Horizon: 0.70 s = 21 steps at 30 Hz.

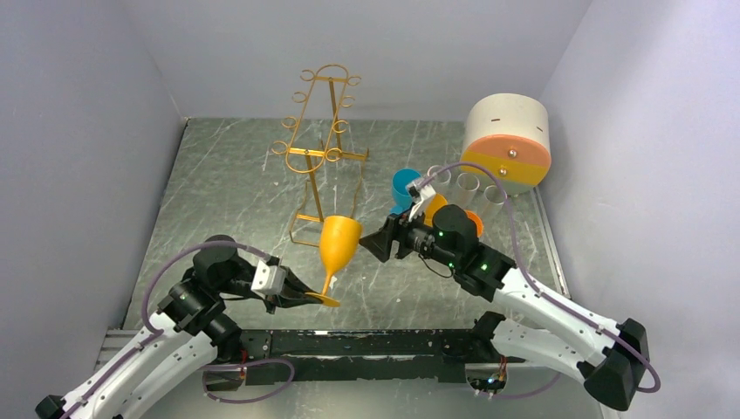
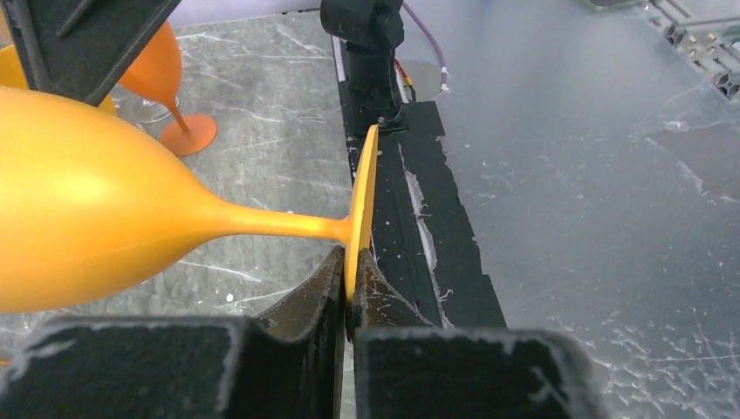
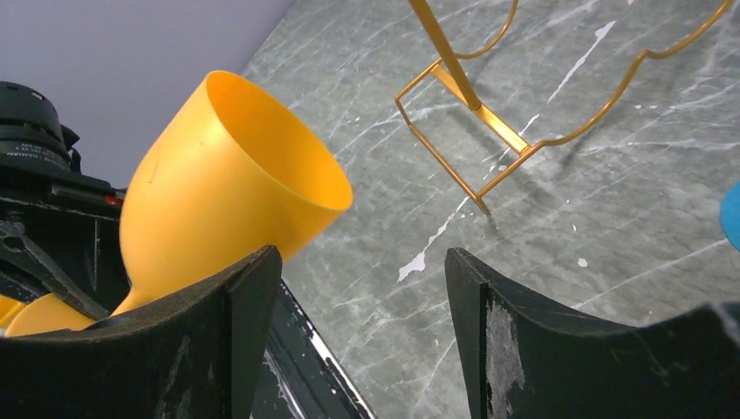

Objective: Take the wine glass off the wine glass rack
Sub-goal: Place the wine glass at the center of the board.

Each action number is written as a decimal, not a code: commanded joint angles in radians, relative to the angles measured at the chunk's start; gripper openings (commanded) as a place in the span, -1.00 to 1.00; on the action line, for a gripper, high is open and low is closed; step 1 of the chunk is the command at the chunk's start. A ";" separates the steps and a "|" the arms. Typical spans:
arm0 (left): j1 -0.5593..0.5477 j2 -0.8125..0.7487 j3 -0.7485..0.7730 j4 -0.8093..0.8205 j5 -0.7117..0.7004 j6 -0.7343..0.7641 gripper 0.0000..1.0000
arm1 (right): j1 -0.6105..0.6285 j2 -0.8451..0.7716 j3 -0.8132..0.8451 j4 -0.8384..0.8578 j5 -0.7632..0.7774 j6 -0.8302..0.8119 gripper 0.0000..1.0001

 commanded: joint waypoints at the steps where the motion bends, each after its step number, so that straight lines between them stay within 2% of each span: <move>1: -0.005 0.006 -0.015 -0.042 0.041 0.122 -0.86 | -0.002 0.026 0.076 -0.031 -0.084 -0.042 0.47; 4: -0.005 0.042 0.005 -0.101 0.044 0.174 -0.86 | -0.008 0.011 0.088 -0.005 -0.110 -0.055 0.49; 6: -0.005 0.062 0.011 -0.112 0.022 0.178 -0.86 | -0.027 0.010 0.127 -0.113 0.076 0.004 0.77; 7: -0.004 0.068 0.008 -0.106 0.009 0.166 -0.86 | -0.047 0.009 0.136 -0.130 0.102 -0.010 0.80; 8: -0.004 0.074 0.006 -0.103 0.004 0.158 -0.86 | -0.075 0.006 0.140 -0.127 0.056 -0.026 0.82; 11: -0.006 0.075 0.008 -0.102 0.012 0.159 -0.86 | -0.137 0.026 0.125 -0.047 -0.213 -0.047 0.83; 16: -0.004 0.041 -0.008 -0.081 0.016 0.151 -0.86 | -0.146 0.182 0.179 -0.048 -0.526 -0.052 0.80; 19: -0.005 0.034 -0.032 -0.007 0.063 0.080 -0.86 | -0.144 0.242 0.182 0.017 -0.657 -0.026 0.70; 21: -0.004 0.040 -0.027 -0.029 0.083 0.108 -0.86 | -0.143 0.253 0.184 0.033 -0.651 -0.013 0.66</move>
